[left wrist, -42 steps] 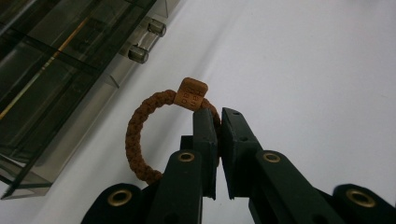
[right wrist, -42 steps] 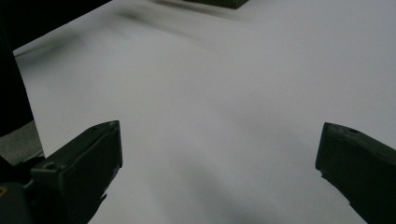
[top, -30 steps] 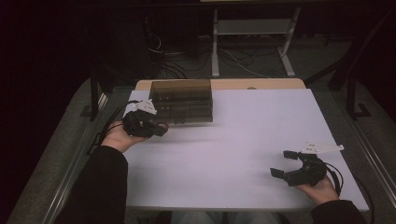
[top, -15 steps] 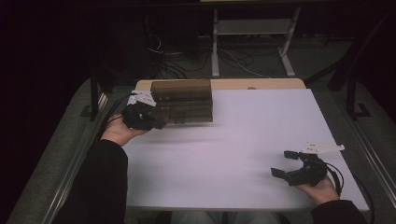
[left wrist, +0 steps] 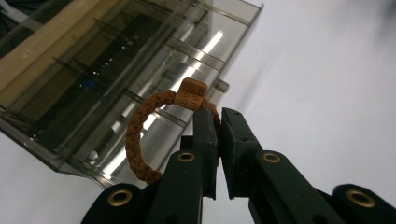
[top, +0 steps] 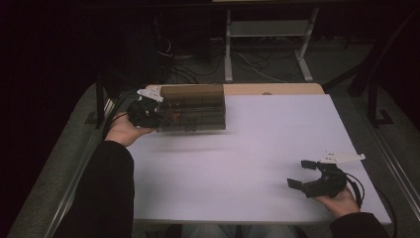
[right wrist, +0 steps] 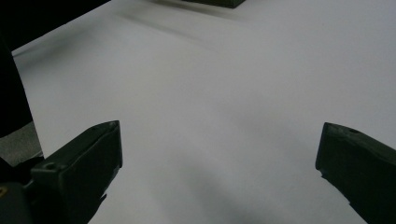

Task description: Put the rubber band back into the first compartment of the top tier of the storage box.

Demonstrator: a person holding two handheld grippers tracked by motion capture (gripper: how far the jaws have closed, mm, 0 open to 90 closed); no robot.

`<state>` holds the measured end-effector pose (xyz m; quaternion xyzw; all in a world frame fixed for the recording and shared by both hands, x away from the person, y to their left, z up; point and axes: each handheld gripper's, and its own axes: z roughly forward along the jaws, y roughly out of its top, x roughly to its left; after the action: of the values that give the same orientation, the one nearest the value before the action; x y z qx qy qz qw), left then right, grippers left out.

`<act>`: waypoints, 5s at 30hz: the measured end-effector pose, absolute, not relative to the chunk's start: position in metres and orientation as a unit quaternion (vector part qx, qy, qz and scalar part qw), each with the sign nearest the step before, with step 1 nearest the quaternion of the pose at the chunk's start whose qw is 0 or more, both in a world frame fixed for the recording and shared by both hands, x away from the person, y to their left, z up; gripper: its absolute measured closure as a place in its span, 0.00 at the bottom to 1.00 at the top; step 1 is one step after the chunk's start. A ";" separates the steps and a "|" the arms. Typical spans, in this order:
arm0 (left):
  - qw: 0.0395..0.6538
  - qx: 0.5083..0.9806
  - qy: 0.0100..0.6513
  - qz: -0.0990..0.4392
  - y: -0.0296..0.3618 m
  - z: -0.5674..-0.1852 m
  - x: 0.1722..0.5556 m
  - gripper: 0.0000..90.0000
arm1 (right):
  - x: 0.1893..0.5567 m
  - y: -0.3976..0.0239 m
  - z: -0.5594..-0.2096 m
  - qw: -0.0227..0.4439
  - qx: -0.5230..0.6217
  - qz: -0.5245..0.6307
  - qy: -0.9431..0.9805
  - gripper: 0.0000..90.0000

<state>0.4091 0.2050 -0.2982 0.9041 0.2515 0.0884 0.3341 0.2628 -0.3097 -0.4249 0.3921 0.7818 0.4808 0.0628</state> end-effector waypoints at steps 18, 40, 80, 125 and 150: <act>0.355 0.884 0.289 0.096 0.220 -0.306 0.429 0.93 | 0.263 -0.311 -0.425 0.062 0.394 0.480 0.782 0.00; 0.356 0.878 0.310 0.081 0.220 -0.333 0.445 0.93 | 0.262 -0.313 -0.425 0.062 0.395 0.477 0.783 0.00; 0.372 0.863 0.338 0.054 0.222 -0.362 0.452 0.81 | 0.262 -0.313 -0.426 0.062 0.393 0.474 0.786 0.00; 0.447 0.820 0.348 0.086 0.217 -0.328 0.393 0.06 | 0.262 -0.312 -0.426 0.057 0.394 0.476 0.784 0.00; 0.471 0.811 0.333 0.101 0.211 -0.344 0.351 0.00 | 0.262 -0.312 -0.426 0.059 0.393 0.476 0.785 0.00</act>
<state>0.3515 0.2113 -0.3442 0.8110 0.3327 0.1010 0.4706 0.2618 -0.3123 -0.4263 0.3927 0.7848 0.4758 0.0591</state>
